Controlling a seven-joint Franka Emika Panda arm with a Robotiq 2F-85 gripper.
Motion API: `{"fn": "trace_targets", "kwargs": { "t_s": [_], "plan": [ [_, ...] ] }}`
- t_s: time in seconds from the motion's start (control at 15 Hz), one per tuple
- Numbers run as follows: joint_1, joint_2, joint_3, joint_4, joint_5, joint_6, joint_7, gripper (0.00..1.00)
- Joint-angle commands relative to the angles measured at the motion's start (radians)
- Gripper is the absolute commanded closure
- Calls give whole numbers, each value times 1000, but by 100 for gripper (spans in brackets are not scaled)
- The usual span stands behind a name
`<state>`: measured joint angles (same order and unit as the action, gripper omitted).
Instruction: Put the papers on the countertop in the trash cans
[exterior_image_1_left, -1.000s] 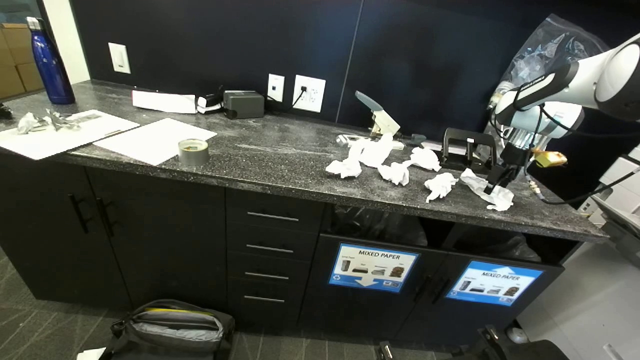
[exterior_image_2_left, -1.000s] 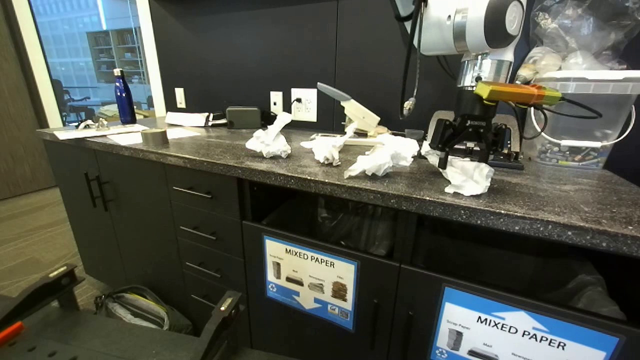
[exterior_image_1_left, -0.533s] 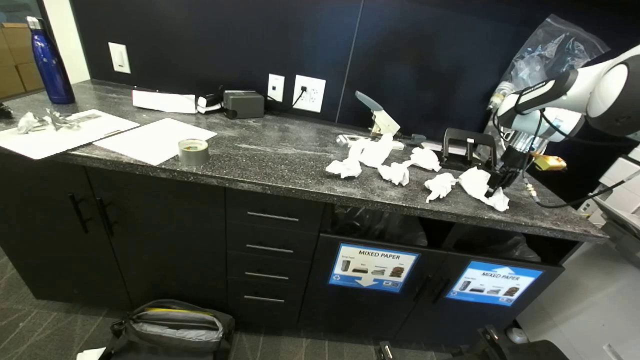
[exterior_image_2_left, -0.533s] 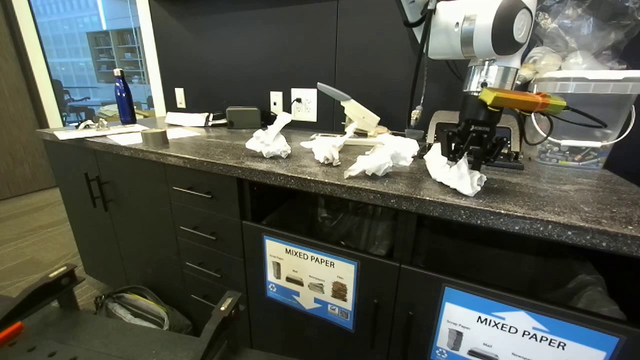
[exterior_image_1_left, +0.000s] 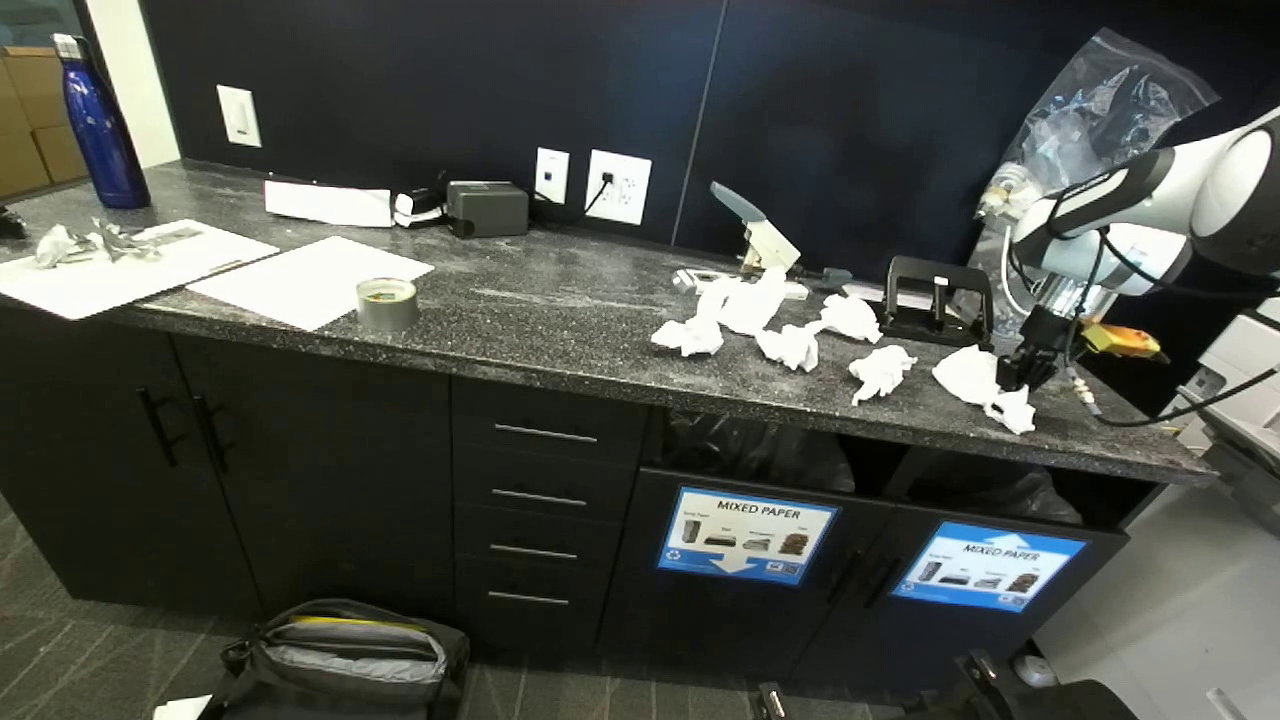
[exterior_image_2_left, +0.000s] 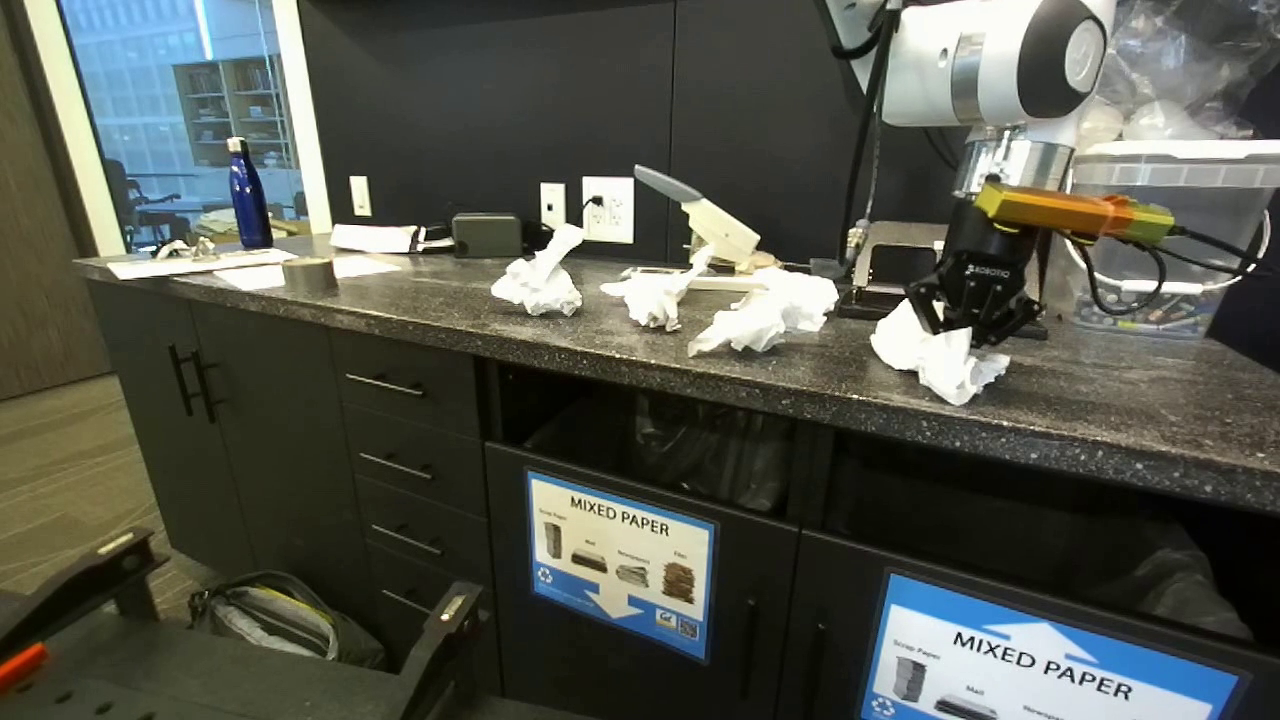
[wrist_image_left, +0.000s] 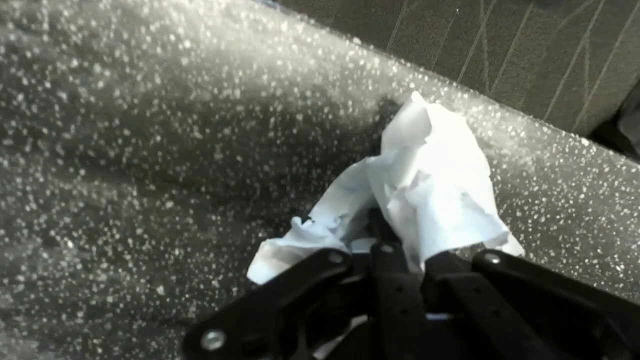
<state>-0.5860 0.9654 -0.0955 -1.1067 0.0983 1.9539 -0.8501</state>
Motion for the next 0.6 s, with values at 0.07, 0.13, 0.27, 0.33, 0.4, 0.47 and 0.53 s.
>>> {"fn": "trace_targets", "kwargs": {
  "t_s": [0.07,0.13,0.27,0.33,0.4,0.47,0.53],
  "plan": [
    [7,-169,-41,-261,7,85,102,97],
    [10,-195,-53,-304,8,99,130,96],
    [16,-251,-77,-398,4,127,182,95],
    [20,-277,-89,-446,-1,144,204,96],
    [26,-302,-101,-493,-6,162,228,95],
    [32,-326,-112,-542,-11,183,247,97],
    [23,-345,-105,-583,-29,198,263,96]
  ]
}}
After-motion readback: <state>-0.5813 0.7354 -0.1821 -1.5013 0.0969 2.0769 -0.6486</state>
